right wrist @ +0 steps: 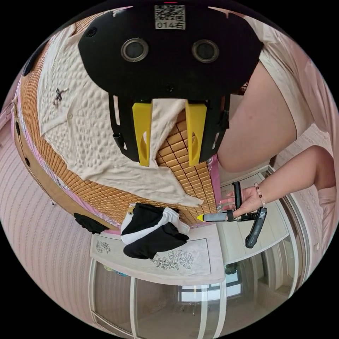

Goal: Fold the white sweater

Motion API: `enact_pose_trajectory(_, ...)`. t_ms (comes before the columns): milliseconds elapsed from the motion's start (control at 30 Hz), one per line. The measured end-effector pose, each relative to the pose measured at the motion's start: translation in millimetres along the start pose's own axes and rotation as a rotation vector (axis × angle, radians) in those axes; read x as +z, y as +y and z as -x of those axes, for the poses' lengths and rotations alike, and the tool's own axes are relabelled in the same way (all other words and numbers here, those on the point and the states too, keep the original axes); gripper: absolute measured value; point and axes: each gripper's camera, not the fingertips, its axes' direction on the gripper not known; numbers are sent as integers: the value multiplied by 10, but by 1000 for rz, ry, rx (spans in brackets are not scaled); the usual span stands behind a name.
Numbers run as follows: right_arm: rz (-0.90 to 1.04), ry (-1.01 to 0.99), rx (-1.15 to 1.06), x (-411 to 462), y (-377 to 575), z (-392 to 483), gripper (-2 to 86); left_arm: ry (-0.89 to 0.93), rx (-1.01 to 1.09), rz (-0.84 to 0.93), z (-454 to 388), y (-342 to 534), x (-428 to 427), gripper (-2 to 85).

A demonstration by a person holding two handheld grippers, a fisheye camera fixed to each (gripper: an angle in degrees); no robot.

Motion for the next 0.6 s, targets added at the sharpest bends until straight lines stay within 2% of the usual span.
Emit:
enact_pose_trajectory(67, 17, -30, -56, 360, -353, 140, 154, -63, -39, 39, 403, -65, 29, 128)
enact_pose_trajectory(267, 70, -90, -179, 1169, -1098, 419, 160, -77, -100, 120, 982, -243, 224, 149)
enact_pose_trajectory(467, 121, -60, -269, 1756, -1594, 596, 162, -9, -117, 172, 1203, -387, 452, 155)
enact_pose_trajectory(600, 205, -34, -234, 2066, -1740, 584, 138, -19, -94, 154, 1222, -416, 507, 144)
